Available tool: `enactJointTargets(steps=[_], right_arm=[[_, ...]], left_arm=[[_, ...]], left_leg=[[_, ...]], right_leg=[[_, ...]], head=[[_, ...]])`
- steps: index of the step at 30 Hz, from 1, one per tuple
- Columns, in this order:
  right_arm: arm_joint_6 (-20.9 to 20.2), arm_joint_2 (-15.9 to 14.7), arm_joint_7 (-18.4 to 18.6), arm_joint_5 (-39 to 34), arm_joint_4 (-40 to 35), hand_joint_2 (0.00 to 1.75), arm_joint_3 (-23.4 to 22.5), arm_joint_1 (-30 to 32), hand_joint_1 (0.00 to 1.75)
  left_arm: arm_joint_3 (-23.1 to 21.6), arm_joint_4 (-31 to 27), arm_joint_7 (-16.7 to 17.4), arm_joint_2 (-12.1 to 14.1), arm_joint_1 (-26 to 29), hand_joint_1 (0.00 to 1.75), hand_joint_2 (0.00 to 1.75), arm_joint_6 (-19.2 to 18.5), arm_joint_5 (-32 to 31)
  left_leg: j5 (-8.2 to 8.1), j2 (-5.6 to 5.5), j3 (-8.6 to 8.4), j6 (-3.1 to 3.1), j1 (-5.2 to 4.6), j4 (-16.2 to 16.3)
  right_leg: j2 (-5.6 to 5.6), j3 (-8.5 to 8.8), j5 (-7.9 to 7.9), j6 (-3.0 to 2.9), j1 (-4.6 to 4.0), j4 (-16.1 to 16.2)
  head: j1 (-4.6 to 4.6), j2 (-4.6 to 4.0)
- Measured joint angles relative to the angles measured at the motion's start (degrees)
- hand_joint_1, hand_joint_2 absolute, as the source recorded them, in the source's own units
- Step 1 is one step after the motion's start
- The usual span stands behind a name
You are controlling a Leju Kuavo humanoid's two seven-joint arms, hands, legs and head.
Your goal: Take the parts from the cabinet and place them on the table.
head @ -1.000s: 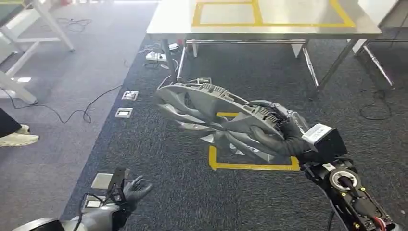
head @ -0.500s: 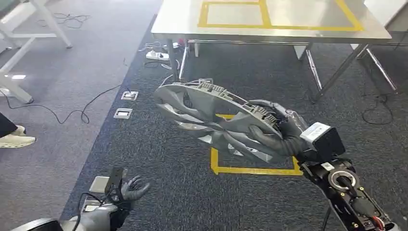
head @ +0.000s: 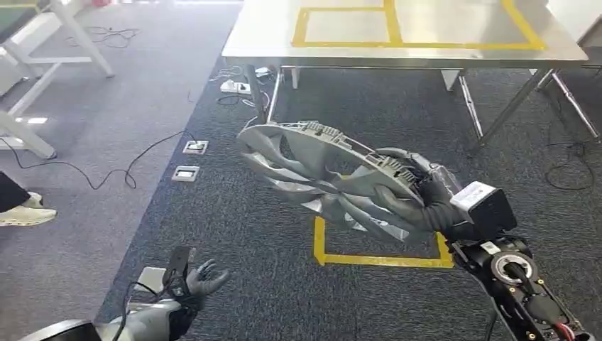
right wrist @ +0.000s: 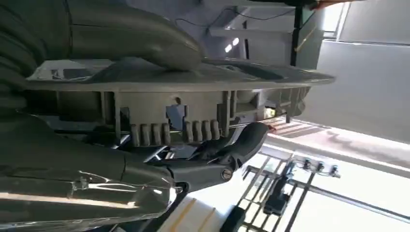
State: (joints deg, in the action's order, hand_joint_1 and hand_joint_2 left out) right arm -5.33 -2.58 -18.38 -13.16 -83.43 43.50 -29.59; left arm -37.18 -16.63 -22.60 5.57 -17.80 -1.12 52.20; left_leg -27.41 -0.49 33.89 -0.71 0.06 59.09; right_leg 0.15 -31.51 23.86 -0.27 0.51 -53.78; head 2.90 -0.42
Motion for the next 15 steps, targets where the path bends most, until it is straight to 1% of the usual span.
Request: enactJointTargets(steps=[1,2,3,4,5,6,7,8,9,10,11,12,13,14,15], right_arm=[[0.18,0.0,0.0,-0.02,0.0,1.75,0.0,-0.04,1.75],[0.18,0.0,-0.04,-0.04,0.0,1.75,0.02,-0.04,1.75],[0.18,0.0,-0.04,-0.04,0.0,1.75,0.02,-0.03,1.75],[0.2,0.0,-0.02,-0.04,0.0,1.75,0.02,0.04,1.75],[0.2,0.0,0.02,-0.04,0.0,1.75,0.02,0.18,1.75],[0.22,0.0,0.07,-0.04,0.0,1.75,0.02,0.24,1.75],[0.26,0.0,0.09,-0.02,0.0,1.75,0.02,0.22,1.75],[0.35,0.0,0.07,-0.02,0.0,1.75,0.02,0.17,1.75],[0.44,0.0,0.02,-0.02,-0.02,1.75,0.0,0.12,1.75],[0.5,0.0,0.02,-0.02,-0.13,1.75,0.0,0.1,1.75],[0.53,0.0,0.02,-0.02,-0.13,1.75,0.0,0.11,1.75],[0.59,0.0,0.02,-0.02,-0.13,1.75,0.0,0.12,1.75],[0.7,0.0,0.04,-0.02,-0.13,1.75,-0.04,0.12,1.75],[0.7,0.0,0.04,-0.02,-0.2,1.75,-0.07,0.22,1.75],[0.7,0.0,0.04,-0.02,-0.26,1.75,-0.07,0.17,1.75]], left_arm=[[0.0,0.0,0.0,0.02,-0.11,0.0,1.75,0.0,-0.02],[0.0,0.0,0.0,0.07,-0.05,0.0,1.75,0.0,-0.02],[0.0,0.0,0.0,0.07,0.11,0.0,1.75,0.0,-0.02],[0.0,0.0,0.02,0.09,0.23,0.0,1.75,0.0,-0.02],[0.0,0.0,0.07,0.09,0.27,0.0,1.75,0.0,-0.02],[0.0,0.0,0.07,0.15,0.24,0.0,1.75,0.0,-0.02],[0.0,0.0,0.07,0.22,0.12,0.0,1.75,0.0,-0.02],[0.0,0.0,0.07,0.24,0.06,0.0,1.75,0.0,-0.02],[0.0,0.0,0.09,0.22,-0.08,0.0,1.75,-0.02,-0.02],[0.0,0.0,0.18,0.22,-0.13,0.0,1.75,-0.04,-0.05],[0.0,0.0,0.22,0.22,-0.05,0.0,1.75,-0.06,-0.02],[0.0,0.0,0.24,0.22,0.0,0.0,1.75,-0.07,-0.04],[0.0,0.0,0.24,0.2,-0.1,0.0,1.75,-0.06,-0.04],[0.0,0.0,0.24,0.17,-0.09,0.0,1.75,-0.07,-0.04],[0.0,0.0,0.24,0.17,-0.17,0.0,1.75,-0.09,-0.11]], left_leg=[[-1.77,0.01,2.79,-0.26,0.2,4.87],[-3.37,0.02,6.11,-0.51,0.35,10.18],[-3.92,0.04,8.84,-0.68,0.49,13.9],[-3.01,0.06,10.15,-0.79,0.63,14.71],[-0.78,0.08,9.95,-0.9,0.82,12.77],[2.3,0.14,8.52,-0.95,1.0,8.7],[5.97,0.28,6.12,-1.02,1.1,2.68],[8.33,0.57,4.16,-1.0,1.21,-2.24],[6.99,0.66,3.29,-0.99,0.82,-3.32],[6.88,0.36,3.35,-0.39,0.82,-3.49],[6.61,0.32,3.36,-0.02,0.8,-3.47],[6.34,0.26,3.35,0.36,0.57,-3.39],[6.18,0.18,3.08,0.73,0.63,-3.52],[5.92,0.2,2.55,1.19,0.81,-3.77],[5.58,0.17,2.1,1.67,0.76,-3.76]], right_leg=[[-0.04,0.14,0.18,-0.21,0.0,-0.01],[-0.04,0.36,0.44,-0.27,0.0,-0.01],[-0.02,0.58,0.74,-0.26,0.0,-0.04],[0.0,0.95,1.03,-0.2,0.03,-0.05],[0.02,1.47,1.41,-0.12,0.06,-0.05],[0.03,2.04,1.89,0.04,0.1,-0.11],[0.03,2.65,2.5,0.35,0.17,-0.27],[0.03,3.06,3.06,0.68,0.18,-0.43],[0.11,2.94,3.57,1.14,-0.32,-0.64],[0.15,2.89,3.75,1.36,-0.24,-0.63],[0.12,3.09,3.91,1.59,-0.23,-0.46],[0.08,3.28,4.07,1.87,-0.08,-0.21],[0.05,3.49,4.41,2.27,0.0,-0.18],[0.02,3.0,5.21,2.52,0.17,-1.14],[0.03,1.69,6.72,2.53,0.11,-4.43]], head=[[0.25,0.0],[0.4,0.0],[0.42,0.0],[0.55,0.0],[0.73,0.0],[0.79,0.0],[0.83,0.0],[0.9,0.0],[0.86,0.0],[0.84,0.0],[0.62,0.0],[0.53,0.0],[0.55,0.0],[0.49,0.0],[0.18,0.0]])
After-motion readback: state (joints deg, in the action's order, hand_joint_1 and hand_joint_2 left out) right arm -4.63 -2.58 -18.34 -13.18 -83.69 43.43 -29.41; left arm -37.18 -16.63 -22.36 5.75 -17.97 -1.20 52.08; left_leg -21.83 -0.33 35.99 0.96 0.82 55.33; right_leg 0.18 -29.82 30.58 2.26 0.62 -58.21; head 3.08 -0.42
